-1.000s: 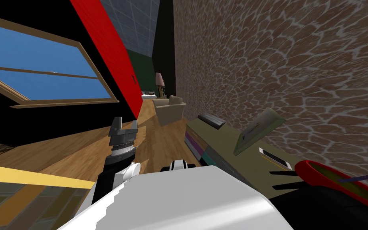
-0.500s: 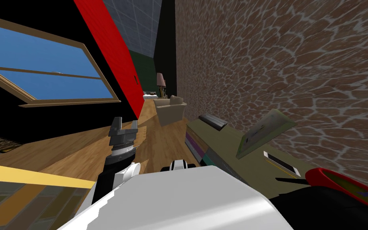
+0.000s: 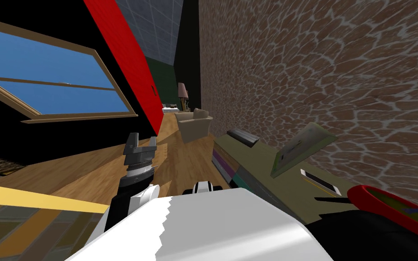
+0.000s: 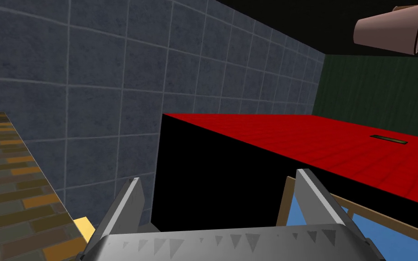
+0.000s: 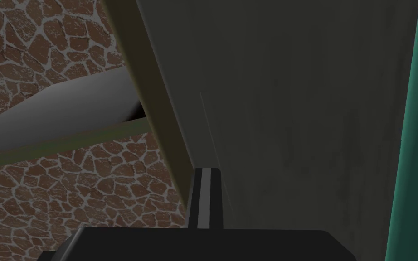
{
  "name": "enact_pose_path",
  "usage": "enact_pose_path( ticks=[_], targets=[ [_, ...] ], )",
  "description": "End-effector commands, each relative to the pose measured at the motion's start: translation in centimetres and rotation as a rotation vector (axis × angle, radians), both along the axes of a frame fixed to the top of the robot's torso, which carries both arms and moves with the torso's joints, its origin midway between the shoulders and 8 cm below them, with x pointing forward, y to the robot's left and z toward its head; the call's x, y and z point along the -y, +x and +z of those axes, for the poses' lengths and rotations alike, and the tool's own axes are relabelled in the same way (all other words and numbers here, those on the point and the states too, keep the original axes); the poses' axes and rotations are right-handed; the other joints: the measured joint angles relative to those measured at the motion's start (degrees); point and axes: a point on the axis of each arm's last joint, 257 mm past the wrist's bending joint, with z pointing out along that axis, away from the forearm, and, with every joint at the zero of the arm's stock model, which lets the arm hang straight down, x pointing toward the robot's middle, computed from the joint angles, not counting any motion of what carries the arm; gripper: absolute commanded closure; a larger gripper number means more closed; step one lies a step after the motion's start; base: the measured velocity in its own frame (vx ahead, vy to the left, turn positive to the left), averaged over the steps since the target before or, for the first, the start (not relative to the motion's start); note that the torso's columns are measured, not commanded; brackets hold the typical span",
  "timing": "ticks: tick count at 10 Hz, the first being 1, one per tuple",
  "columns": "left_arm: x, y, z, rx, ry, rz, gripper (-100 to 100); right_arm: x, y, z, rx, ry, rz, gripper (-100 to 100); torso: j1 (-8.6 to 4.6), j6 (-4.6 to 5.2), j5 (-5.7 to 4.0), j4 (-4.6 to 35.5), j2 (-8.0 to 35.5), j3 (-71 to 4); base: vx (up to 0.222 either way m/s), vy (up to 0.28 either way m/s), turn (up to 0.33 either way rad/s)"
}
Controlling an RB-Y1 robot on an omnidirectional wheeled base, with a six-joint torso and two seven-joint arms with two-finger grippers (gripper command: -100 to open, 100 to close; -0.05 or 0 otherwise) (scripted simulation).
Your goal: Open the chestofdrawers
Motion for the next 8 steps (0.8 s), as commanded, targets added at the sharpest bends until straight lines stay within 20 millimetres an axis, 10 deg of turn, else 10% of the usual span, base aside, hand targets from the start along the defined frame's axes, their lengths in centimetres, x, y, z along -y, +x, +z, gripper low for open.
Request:
enact_pose_path(
  ticks=[1, 2, 8],
  targets=[
    [0.0, 0.0, 0.0, 0.000, 0.000, 0.000, 0, -0.1, -0.4, 0.0, 0.000, 0.000, 0.003, 100, -0.26, 0.00, -0.09, 0.0, 0.0, 0.0, -0.034, 0.085, -0.014],
    [0.0, 0.0, 0.0, 0.000, 0.000, 0.000, 0, 1.4, -0.5, 0.4, 0.003, -0.002, -0.004, -100, -0.64, -0.01, -0.19, 0.0, -0.1, 0.0, 0.037, 0.025, 0.037],
    [0.0, 0.0, 0.0, 0.000, 0.000, 0.000, 0, 4.9, -0.5, 1.6, 0.010, -0.012, -0.018, -100, -0.20, 0.01, -0.08, 0.0, 0.0, 0.0, 0.079, -0.007, 0.023]
  ],
)
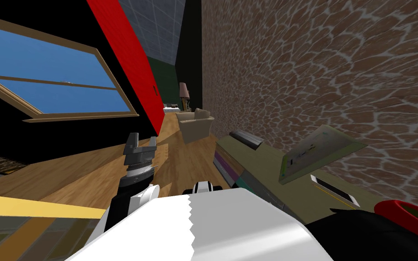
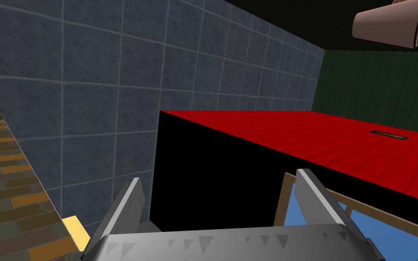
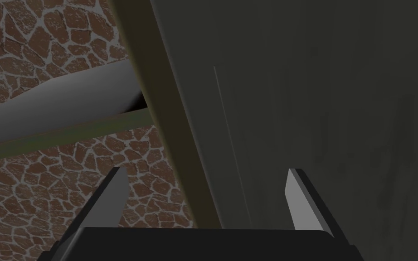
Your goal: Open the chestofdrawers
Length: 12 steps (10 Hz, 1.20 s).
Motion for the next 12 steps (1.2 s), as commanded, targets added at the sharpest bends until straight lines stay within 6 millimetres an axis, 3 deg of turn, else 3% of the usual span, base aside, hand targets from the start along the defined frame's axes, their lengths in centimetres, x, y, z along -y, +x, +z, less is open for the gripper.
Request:
enact_pose_path(
  ticks=[1, 2, 3, 4, 7, 10, 12],
  targets=[
    [0.0, 0.0, 0.0, 0.000, 0.000, 0.000, 0, 0.2, 0.0, 0.2, 0.002, 0.000, -0.001, -100, 0.02, 0.00, 0.01, 0.0, 0.1, 0.1, 0.016, 0.003, 0.001],
    [0.0, 0.0, 0.0, 0.000, 0.000, 0.000, 0, 1.8, 0.0, 0.6, 0.001, 0.001, -0.007, -100, -0.02, -0.01, 0.00, 0.0, 0.1, 0.1, 0.045, -0.033, 0.038],
    [0.0, 0.0, 0.0, 0.000, 0.000, 0.000, 0, 1.1, -0.1, 0.5, 0.001, -0.002, -0.004, -100, -0.18, -0.02, -0.03, 0.0, -0.1, 0.0, 0.027, -0.024, 0.014],
    [0.0, 0.0, 0.0, 0.000, 0.000, 0.000, 0, 1.2, -0.1, 0.5, 0.001, 0.000, -0.005, 100, -0.10, 0.00, -0.04, 0.0, -0.1, 0.0, 0.000, 0.000, 0.000],
    [0.0, 0.0, 0.0, 0.000, 0.000, 0.000, 0, 1.1, -1.1, 0.9, 0.002, 0.000, 0.009, 100, 1.24, 0.14, 0.92, 0.1, 0.3, -0.1, -0.035, 0.179, -0.040],
    [0.0, 0.0, 0.0, 0.000, 0.000, 0.000, 0, -0.1, -1.9, 0.3, -0.009, 0.018, 0.025, 100, 0.46, -0.04, 0.78, 0.1, 0.0, -0.3, -0.046, 0.131, -0.041],
    [0.0, 0.0, 0.0, 0.000, 0.000, 0.000, 0, -0.3, -2.2, 0.6, -0.006, 0.012, 0.031, 100, 0.80, 0.17, 0.78, 0.1, 0.2, -0.2, -0.050, 0.171, -0.052]
  ],
)
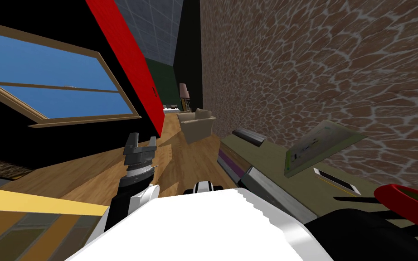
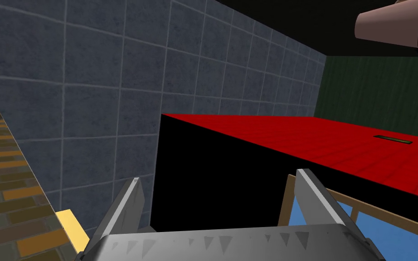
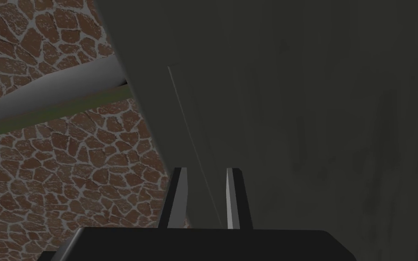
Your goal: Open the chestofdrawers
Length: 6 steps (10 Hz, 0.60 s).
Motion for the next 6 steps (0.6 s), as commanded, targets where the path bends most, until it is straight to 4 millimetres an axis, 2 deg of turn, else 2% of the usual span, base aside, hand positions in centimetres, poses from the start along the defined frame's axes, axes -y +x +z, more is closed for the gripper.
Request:
enact_pose_path(
  ticks=[1, 3, 4, 6],
  targets=[
    [0.0, 0.0, 0.0, 0.000, 0.000, 0.000, 0, 0.3, -0.5, 1.1, 0.010, -0.027, 0.003, 100, -0.10, -0.08, 0.07, 0.0, -0.1, -0.1, -0.023, 0.092, -0.032],
    [0.0, 0.0, 0.0, 0.000, 0.000, 0.000, 0, 0.0, -0.9, 1.5, 0.015, -0.037, 0.012, 100, -0.14, -0.12, 0.01, 0.0, -0.1, -0.1, -0.020, 0.095, -0.039],
    [0.0, 0.0, 0.0, 0.000, 0.000, 0.000, 0, -0.4, -0.8, 0.8, 0.002, -0.015, 0.012, 100, -0.12, -0.13, -0.01, 0.0, -0.1, -0.1, -0.009, 0.038, -0.012],
    [0.0, 0.0, 0.0, 0.000, 0.000, 0.000, 0, -1.3, -1.4, 1.0, 0.007, -0.022, 0.025, 100, 0.02, -0.17, -0.05, 0.0, -0.1, -0.1, -0.040, 0.121, -0.057]
  ],
)
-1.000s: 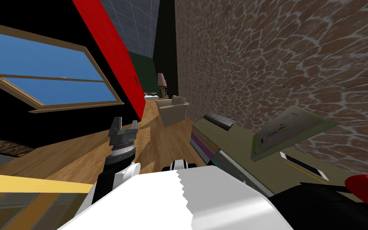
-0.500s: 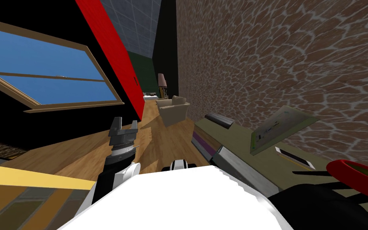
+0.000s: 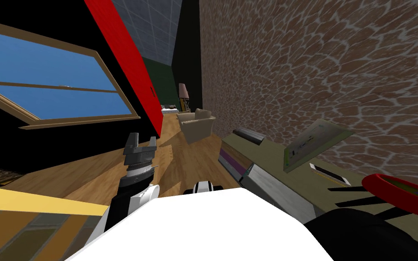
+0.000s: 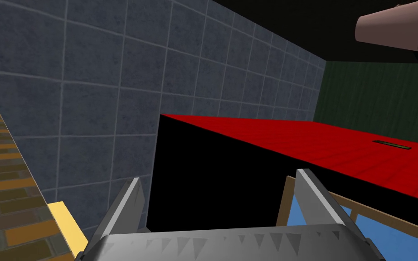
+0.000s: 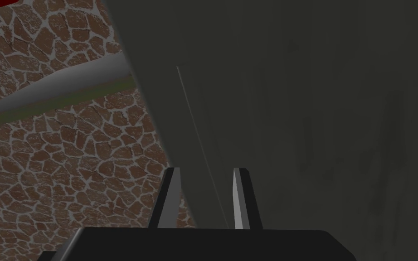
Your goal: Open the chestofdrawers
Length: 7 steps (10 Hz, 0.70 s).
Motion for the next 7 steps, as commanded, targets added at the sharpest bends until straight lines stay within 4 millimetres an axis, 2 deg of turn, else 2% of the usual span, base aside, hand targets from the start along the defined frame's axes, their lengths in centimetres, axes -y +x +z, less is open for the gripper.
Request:
enact_pose_path(
  ticks=[1, 2, 3, 5, 7],
  targets=[
    [0.0, 0.0, 0.0, 0.000, 0.000, 0.000, 0, -0.4, -0.3, 0.9, 0.015, -0.026, 0.011, 100, 0.18, 0.02, 0.11, 0.0, 0.2, 0.1, -0.084, 0.156, -0.047],
    [0.0, 0.0, 0.0, 0.000, 0.000, 0.000, 0, -0.6, -0.4, 1.0, 0.017, -0.028, 0.014, 100, 0.15, 0.04, 0.14, 0.0, 0.2, 0.1, -0.076, 0.133, -0.042],
    [0.0, 0.0, 0.0, 0.000, 0.000, 0.000, 0, -0.1, -1.7, 0.9, 0.007, -0.001, 0.019, -100, -0.05, 0.04, 0.11, 0.0, 0.1, 0.0, 0.020, 0.066, -0.048],
    [0.0, 0.0, 0.0, 0.000, 0.000, 0.000, 0, 0.6, -3.1, 1.6, 0.007, 0.003, 0.024, -100, -0.98, -0.02, -0.69, -0.2, -0.5, -0.1, 0.109, 0.035, -0.042],
    [0.0, 0.0, 0.0, 0.000, 0.000, 0.000, 0, 1.0, -3.7, 2.0, 0.008, 0.006, 0.027, -100, -1.04, -0.07, -0.74, -0.1, -0.2, 0.1, 0.079, 0.006, -0.007]
  ],
)
